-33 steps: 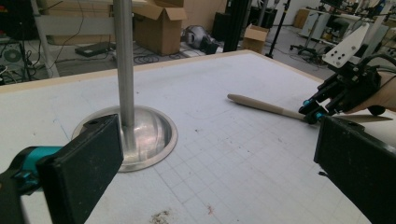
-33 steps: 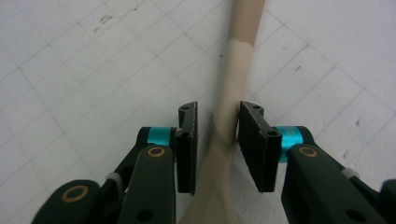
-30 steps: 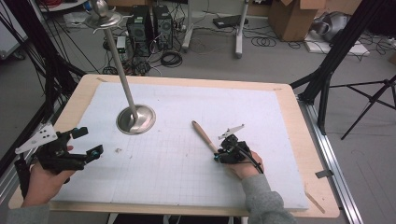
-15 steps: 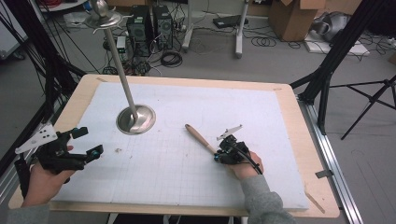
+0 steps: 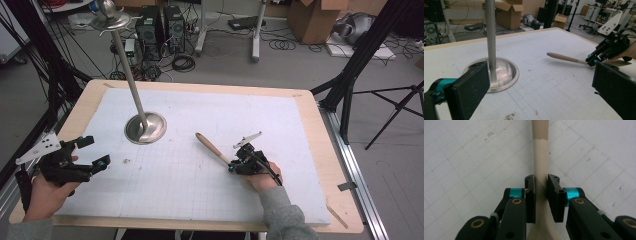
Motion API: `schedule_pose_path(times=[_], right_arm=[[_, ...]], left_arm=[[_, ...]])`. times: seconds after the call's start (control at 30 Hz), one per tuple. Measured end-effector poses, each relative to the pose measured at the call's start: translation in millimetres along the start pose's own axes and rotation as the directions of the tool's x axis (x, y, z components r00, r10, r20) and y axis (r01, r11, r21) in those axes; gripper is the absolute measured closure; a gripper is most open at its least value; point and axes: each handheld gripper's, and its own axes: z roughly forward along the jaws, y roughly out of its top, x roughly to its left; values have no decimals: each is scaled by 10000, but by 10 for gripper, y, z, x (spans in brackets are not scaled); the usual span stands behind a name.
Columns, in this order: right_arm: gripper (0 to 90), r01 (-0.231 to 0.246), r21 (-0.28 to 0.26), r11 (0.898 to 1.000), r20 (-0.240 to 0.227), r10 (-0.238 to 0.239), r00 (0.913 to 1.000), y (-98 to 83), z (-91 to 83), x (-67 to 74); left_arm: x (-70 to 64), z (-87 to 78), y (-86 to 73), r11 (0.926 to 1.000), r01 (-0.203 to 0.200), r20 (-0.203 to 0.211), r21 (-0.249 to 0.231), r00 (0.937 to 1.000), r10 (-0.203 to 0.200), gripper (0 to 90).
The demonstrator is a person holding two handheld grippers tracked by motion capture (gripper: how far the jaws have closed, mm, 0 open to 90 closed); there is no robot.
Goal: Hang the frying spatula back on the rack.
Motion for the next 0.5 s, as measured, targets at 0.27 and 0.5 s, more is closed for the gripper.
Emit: schedule_pose_path(times=[0.27, 0.5], right_arm=[[778, 278, -614, 9977, -172, -290, 9994, 34, -94, -17], [778, 752, -1457, 9865, -166, -785, 9968, 70, -208, -38]], left_arm=[[15, -8, -3, 9999, -58, 193, -139, 9998, 61, 18], [44, -16, -19, 9999, 27, 236, -132, 9997, -24, 18]])
